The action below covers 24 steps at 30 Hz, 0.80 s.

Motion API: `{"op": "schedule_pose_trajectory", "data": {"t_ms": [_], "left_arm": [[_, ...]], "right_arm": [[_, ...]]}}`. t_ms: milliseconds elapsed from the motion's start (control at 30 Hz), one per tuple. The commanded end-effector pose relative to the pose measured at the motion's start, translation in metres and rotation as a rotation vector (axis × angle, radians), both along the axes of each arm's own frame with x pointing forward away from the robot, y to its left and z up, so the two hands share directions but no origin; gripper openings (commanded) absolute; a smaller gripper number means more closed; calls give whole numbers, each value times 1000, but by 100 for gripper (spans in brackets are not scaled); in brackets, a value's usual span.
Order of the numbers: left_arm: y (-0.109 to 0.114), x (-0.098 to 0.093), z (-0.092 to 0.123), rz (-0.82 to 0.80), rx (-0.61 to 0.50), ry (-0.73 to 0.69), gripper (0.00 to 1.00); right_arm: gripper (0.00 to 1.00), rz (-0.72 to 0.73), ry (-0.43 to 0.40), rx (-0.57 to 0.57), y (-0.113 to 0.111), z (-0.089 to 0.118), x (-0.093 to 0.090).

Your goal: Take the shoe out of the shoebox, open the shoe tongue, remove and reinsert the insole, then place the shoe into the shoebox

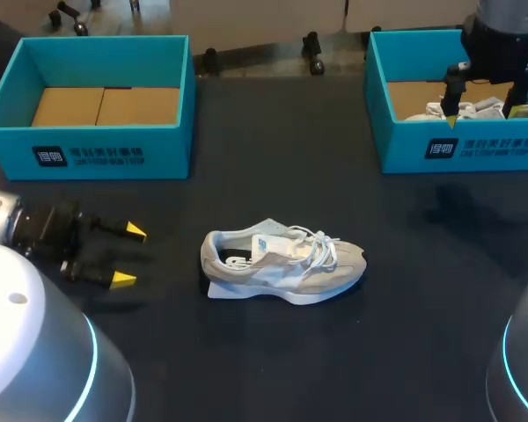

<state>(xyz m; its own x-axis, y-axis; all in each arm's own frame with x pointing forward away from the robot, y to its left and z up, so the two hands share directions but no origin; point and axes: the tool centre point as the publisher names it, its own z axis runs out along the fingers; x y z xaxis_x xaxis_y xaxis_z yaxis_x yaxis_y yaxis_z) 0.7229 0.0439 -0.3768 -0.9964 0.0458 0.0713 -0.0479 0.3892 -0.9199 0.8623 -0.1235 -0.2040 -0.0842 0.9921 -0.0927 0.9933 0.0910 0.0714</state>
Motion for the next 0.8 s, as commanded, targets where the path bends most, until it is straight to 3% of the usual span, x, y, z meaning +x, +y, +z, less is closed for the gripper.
{"op": "schedule_pose_trajectory", "data": {"t_ms": [33, 400, 800], "left_arm": [[0, -1, 0, 1, 2, -1, 100], [-2, 0, 0, 30, -4, 20, 100], [-29, 6, -11, 97, 37, 3, 100]], "right_arm": [[100, 0, -2, 2, 0, -1, -1], [100, 0, -2, 2, 0, -1, -1], [100, 0, -2, 2, 0, -1, -1]]}}
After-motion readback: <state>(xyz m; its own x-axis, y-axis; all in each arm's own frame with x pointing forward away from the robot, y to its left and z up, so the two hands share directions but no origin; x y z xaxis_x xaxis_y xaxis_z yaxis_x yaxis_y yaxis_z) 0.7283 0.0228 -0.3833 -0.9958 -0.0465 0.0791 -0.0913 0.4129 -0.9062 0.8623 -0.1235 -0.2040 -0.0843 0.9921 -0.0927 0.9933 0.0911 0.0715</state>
